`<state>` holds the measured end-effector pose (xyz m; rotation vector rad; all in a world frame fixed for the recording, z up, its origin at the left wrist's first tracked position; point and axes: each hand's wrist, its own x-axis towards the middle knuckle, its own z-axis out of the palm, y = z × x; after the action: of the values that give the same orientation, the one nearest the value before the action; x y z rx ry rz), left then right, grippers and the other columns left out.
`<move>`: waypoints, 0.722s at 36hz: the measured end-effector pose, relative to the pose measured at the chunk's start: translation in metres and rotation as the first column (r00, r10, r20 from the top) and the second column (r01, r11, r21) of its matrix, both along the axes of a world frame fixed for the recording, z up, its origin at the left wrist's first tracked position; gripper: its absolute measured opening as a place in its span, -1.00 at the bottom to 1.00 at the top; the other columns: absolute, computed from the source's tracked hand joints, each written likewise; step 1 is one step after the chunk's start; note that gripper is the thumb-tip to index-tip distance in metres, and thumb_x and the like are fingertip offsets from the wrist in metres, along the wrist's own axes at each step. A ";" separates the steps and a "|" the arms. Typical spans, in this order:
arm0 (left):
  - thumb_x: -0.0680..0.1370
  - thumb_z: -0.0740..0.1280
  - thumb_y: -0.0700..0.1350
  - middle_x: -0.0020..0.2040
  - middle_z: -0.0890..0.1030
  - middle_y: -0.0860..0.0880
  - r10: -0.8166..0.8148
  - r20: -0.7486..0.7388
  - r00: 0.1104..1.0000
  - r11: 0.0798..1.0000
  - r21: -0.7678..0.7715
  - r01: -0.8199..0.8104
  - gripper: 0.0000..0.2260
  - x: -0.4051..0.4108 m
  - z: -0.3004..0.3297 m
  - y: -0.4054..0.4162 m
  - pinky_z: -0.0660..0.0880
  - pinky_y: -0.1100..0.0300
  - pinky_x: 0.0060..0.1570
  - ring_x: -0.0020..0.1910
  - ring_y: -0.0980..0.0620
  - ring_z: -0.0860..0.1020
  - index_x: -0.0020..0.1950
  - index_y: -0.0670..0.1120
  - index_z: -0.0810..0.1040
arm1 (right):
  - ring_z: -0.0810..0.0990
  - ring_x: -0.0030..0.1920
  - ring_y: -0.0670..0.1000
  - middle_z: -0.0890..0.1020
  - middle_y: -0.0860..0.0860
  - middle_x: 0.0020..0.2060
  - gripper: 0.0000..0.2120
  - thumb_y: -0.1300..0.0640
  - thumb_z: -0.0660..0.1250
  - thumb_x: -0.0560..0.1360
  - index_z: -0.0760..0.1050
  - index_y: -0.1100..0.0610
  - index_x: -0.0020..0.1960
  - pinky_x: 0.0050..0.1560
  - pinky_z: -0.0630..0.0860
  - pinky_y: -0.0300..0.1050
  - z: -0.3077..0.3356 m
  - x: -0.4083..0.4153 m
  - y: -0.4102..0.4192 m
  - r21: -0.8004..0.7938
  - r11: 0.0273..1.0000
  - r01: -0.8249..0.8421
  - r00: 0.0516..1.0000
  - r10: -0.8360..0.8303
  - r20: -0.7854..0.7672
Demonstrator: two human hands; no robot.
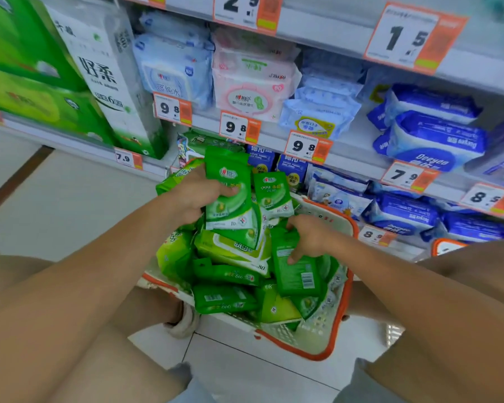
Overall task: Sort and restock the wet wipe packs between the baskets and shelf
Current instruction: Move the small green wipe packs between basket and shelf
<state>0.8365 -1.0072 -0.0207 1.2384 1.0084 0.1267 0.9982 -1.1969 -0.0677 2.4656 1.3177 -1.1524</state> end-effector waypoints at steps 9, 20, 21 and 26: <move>0.42 0.49 -0.37 0.14 0.66 -0.08 -0.150 -0.083 0.985 0.989 -0.007 0.150 -0.41 -0.006 -0.017 -0.010 0.57 -0.04 0.15 0.08 -0.07 0.65 0.40 -0.11 0.41 | 0.60 -0.16 0.03 0.42 0.06 0.30 -0.35 0.24 0.36 0.55 0.18 0.05 0.57 -0.39 0.63 -0.15 0.048 0.006 0.022 0.165 0.859 0.484 0.853 -0.422 -0.308; 0.47 0.50 -0.04 0.17 0.66 -0.02 -0.028 -0.143 0.989 0.992 0.119 0.045 -0.63 -0.019 -0.028 0.005 0.47 -0.01 0.28 0.12 0.00 0.61 0.24 -0.09 0.56 | 0.50 0.31 0.16 0.56 0.10 0.24 -0.37 0.25 0.59 0.36 0.45 0.20 0.38 0.14 0.43 -0.12 -0.008 -0.014 0.016 0.155 0.933 0.325 0.890 -0.247 -0.383; 0.49 0.49 -0.05 0.15 0.65 0.00 0.009 -0.118 0.993 0.986 0.169 0.011 -0.65 -0.017 -0.024 0.007 0.50 0.08 0.20 0.09 0.03 0.61 0.24 -0.09 0.55 | 0.53 0.27 0.15 0.58 0.11 0.21 -0.41 0.22 0.59 0.37 0.49 0.23 0.35 0.15 0.43 -0.11 -0.011 -0.011 0.016 0.168 0.929 0.330 0.890 -0.248 -0.382; 0.58 0.39 -0.05 0.17 0.65 0.03 0.096 -0.013 0.995 0.965 0.245 -0.090 -0.69 -0.018 -0.011 0.017 0.55 0.06 0.13 0.13 0.01 0.62 0.31 -0.03 0.52 | 0.52 0.05 0.03 0.55 0.01 0.01 -0.67 0.11 0.53 0.45 0.56 0.10 0.18 -0.07 0.41 -0.22 -0.016 -0.004 0.013 0.135 0.950 0.283 0.884 -0.203 -0.421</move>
<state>0.8190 -0.9901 -0.0318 1.4185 1.0970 0.3178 0.9947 -1.1844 -0.0840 2.6941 1.2855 -1.7524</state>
